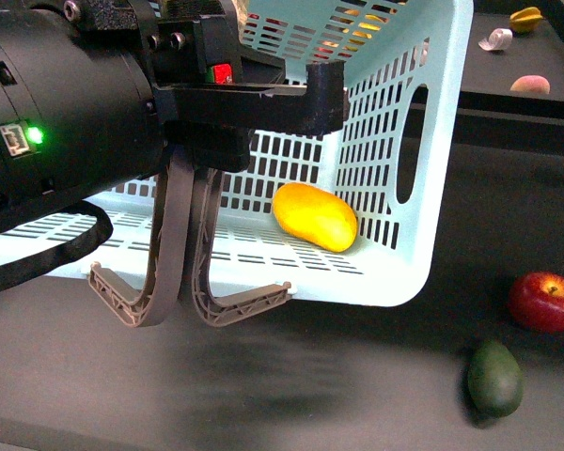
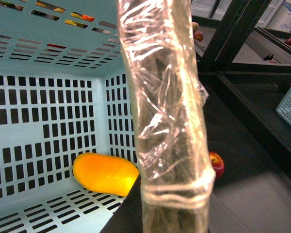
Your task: Pick mango with right arm and hold basket with left
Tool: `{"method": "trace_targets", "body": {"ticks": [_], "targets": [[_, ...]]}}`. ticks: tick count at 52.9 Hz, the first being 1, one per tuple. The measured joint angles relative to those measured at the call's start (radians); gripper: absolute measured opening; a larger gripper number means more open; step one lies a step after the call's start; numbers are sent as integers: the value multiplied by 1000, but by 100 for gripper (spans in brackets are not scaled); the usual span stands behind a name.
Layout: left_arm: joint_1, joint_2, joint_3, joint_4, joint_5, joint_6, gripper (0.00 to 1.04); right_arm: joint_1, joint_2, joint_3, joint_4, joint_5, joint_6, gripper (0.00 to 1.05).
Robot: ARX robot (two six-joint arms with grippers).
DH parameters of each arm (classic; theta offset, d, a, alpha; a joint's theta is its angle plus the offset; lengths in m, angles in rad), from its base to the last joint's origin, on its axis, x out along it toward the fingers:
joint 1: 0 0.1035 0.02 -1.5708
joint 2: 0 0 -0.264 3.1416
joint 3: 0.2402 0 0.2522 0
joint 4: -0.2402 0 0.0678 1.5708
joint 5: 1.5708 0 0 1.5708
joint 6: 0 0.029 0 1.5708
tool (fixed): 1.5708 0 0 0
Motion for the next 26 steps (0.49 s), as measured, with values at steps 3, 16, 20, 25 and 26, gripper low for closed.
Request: {"method": "trace_targets", "body": {"ticks": [3,16,20,25,26], "targets": [[0,0,0,0,0,1,8,-20,-27,-6,-20,-18,-21,50],[0,0,0,0,-2,0,8,-92,-111,-48,-56,-87,-53,11],[0,0,0,0,-1,2,8,-123,-143,-48,-85,-133,-57,1],[0,0,0,0,-1,0,8,-203,-188,-48,-126,-206,-60,2],[0,0,0,0,0,0,8,-210,-197,-48,-134,-204,-59,2]]}}
